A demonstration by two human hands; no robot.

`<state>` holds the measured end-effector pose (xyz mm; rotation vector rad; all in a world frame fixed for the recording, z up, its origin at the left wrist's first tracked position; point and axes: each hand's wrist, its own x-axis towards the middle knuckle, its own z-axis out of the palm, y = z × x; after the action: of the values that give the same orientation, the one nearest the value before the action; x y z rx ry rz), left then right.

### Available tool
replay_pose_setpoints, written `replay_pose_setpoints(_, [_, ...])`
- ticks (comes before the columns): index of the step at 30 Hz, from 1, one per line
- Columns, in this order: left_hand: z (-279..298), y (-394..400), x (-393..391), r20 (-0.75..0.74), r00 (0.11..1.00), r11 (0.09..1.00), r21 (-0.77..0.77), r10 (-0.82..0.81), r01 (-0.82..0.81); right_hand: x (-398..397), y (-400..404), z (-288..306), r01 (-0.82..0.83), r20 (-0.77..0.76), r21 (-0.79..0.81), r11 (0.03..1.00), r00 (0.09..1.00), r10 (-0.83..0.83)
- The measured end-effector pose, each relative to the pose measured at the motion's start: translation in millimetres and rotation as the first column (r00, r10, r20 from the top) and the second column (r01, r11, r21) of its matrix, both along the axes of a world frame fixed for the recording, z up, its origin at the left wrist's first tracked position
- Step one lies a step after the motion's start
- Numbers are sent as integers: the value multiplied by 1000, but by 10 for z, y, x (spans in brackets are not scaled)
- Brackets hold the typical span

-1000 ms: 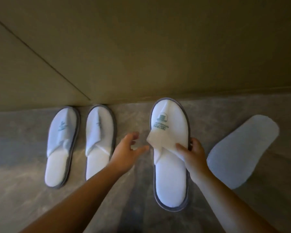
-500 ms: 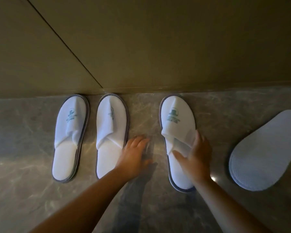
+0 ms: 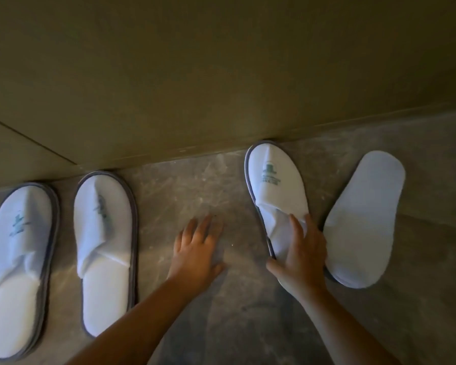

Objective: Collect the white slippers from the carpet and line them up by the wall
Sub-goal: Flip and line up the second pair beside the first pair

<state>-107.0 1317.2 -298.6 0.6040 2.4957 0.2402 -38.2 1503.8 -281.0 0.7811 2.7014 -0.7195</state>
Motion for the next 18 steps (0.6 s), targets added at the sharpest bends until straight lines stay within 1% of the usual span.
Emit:
replay_pose_setpoints(3, [-67,270,-59,35,998,997,-62,-44,46,9,251,-13,129,-5,31,991,992,-128])
replay_pose_setpoints(5, [-97,336,-64,47,998,995,-89,-50,54,15,377,-6,171,3,68,983,985,-172])
replay_pose_setpoints(9, [-92,311,-53,24,998,991,-119,-65,67,28,454,-52,115,-15,64,991,993,-114])
replay_pose_setpoints(14, [-59,326,-45,15,998,991,-113,-66,67,56,440,-98,74,-28,66,995,997,-72])
replay_pose_setpoints(16, [-48,327,-44,5,998,990,-122,-66,66,84,498,-50,40,-78,62,997,996,-35])
replay_pose_setpoints(17, [-46,328,-46,2,998,990,-123,-64,64,104,556,-19,54,-124,83,995,991,-43])
replay_pose_setpoints(18, [-46,333,-47,1,998,991,-118,-57,56,136,634,4,105,-176,122,987,981,-83])
